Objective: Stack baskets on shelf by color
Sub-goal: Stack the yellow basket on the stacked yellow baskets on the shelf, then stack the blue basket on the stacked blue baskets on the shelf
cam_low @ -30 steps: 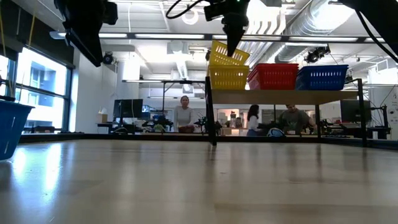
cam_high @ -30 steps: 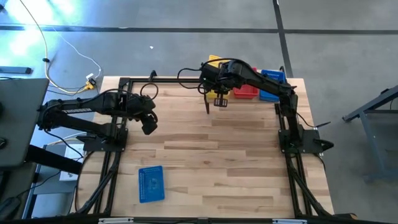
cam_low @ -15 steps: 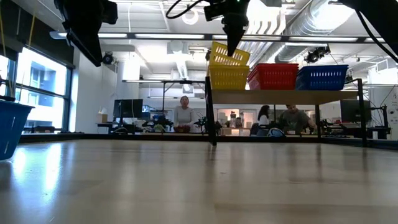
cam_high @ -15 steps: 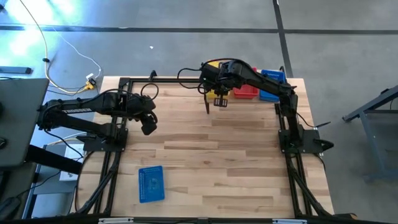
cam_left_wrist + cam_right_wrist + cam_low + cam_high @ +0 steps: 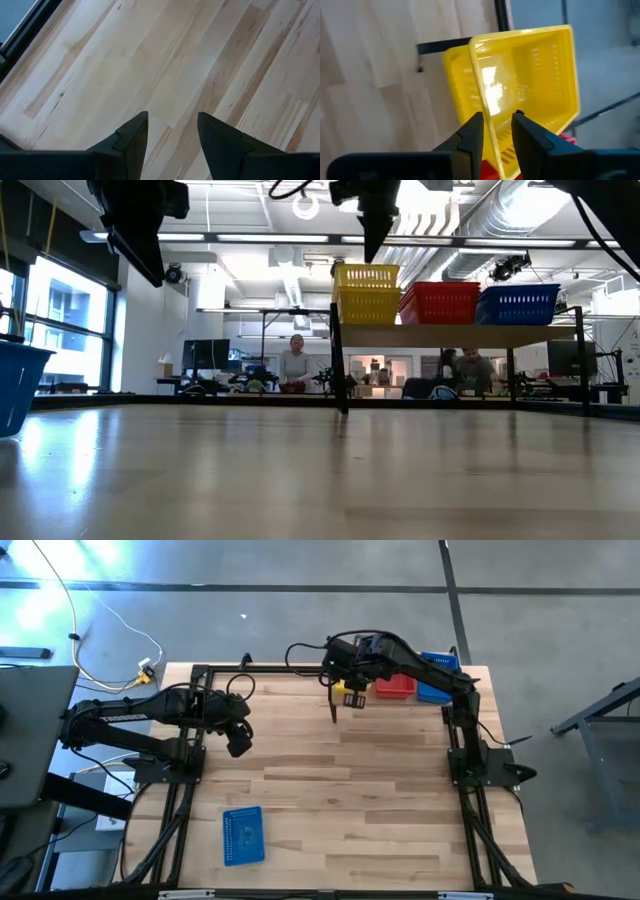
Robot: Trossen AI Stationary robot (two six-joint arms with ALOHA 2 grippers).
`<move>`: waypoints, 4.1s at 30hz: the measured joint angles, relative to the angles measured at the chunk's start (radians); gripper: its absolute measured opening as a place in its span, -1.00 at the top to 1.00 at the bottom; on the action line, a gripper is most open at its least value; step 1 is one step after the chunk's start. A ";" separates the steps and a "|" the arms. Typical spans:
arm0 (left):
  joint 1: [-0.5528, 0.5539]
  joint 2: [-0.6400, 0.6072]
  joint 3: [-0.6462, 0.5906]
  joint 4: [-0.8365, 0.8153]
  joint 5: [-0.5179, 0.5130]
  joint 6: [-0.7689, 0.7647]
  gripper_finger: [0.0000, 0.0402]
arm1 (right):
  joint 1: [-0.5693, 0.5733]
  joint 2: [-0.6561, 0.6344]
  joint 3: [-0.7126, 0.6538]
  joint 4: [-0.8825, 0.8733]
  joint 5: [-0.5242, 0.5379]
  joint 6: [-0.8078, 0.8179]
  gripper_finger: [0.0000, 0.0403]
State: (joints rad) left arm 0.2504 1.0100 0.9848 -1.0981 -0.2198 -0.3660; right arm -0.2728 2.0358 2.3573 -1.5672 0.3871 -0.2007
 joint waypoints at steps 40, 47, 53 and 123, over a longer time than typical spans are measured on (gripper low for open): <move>-0.614 -0.001 -0.151 -0.027 0.256 -0.919 0.20 | 0.219 -0.098 -0.001 -0.002 -0.380 0.518 0.57; -0.803 -0.001 -0.152 0.010 0.273 -1.185 0.20 | 0.318 -0.098 -0.002 -0.003 -0.379 0.678 0.57; -0.933 0.016 -0.152 0.068 0.227 -1.339 0.20 | 0.412 -0.098 -0.018 -0.003 -0.368 0.791 0.57; -0.717 0.463 -0.072 0.345 -0.016 -1.517 0.98 | 0.595 -0.097 -0.018 0.166 -0.392 0.297 0.57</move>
State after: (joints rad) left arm -0.4662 1.4734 0.9129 -0.7528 -0.2356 -1.8829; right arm 0.3218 1.9392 2.3398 -1.4011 -0.0049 0.0959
